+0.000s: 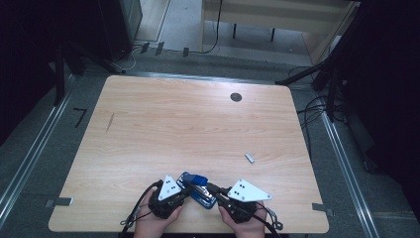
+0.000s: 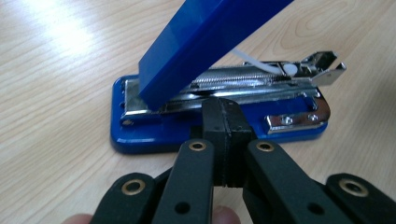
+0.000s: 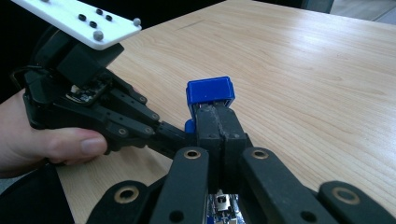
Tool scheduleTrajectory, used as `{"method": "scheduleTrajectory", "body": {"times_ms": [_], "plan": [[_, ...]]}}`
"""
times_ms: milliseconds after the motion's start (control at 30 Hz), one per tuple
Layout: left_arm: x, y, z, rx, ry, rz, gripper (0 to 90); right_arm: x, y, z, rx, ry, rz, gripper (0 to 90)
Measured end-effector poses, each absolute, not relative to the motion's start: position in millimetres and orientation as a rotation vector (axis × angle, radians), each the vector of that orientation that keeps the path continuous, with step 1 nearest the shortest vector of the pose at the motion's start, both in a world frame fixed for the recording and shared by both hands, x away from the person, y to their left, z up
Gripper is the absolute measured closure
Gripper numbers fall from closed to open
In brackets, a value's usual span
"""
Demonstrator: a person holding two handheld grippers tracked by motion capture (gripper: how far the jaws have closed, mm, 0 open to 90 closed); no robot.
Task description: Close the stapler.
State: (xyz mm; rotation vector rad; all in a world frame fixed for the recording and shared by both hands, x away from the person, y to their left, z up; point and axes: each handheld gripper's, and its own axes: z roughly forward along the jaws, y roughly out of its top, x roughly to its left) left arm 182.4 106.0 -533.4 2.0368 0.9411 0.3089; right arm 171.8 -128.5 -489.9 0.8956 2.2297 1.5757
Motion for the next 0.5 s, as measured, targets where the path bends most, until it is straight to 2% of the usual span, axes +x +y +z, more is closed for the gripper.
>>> {"method": "scheduleTrajectory", "body": {"times_ms": [500], "plan": [[179.7, 95.5, -533.8, 2.075, 0.888, 0.325, 90.0, 172.0, -126.8, -488.1, 0.893, 2.231, 1.553, 90.0]]}}
